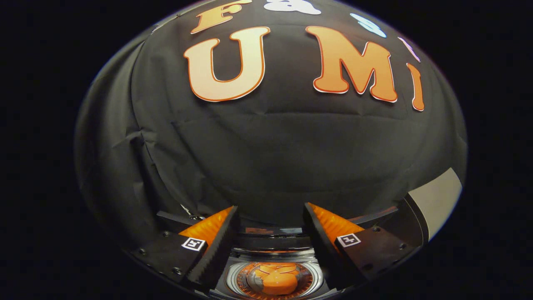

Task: Put the clothes into the washing machine and then close the washing machine lid.

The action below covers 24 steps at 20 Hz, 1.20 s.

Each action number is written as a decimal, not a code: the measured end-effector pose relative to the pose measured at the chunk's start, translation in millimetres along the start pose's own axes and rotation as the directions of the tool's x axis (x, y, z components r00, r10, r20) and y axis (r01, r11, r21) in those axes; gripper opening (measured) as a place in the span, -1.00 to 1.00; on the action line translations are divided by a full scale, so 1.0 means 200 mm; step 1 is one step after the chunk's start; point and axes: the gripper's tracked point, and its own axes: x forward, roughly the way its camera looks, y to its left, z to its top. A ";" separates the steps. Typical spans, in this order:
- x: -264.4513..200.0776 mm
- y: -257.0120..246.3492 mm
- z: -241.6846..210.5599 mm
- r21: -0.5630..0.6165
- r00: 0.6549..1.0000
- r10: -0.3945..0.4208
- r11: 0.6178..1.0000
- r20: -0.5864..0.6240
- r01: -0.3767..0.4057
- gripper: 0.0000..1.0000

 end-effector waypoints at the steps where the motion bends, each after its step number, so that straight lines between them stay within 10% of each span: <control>1: -0.02 0.00 -0.02 -0.004 1.000 0.001 1.000 0.001 -0.001 0.98; 24: -0.42 0.09 -0.77 0.022 0.987 0.045 0.999 -0.154 -0.043 0.97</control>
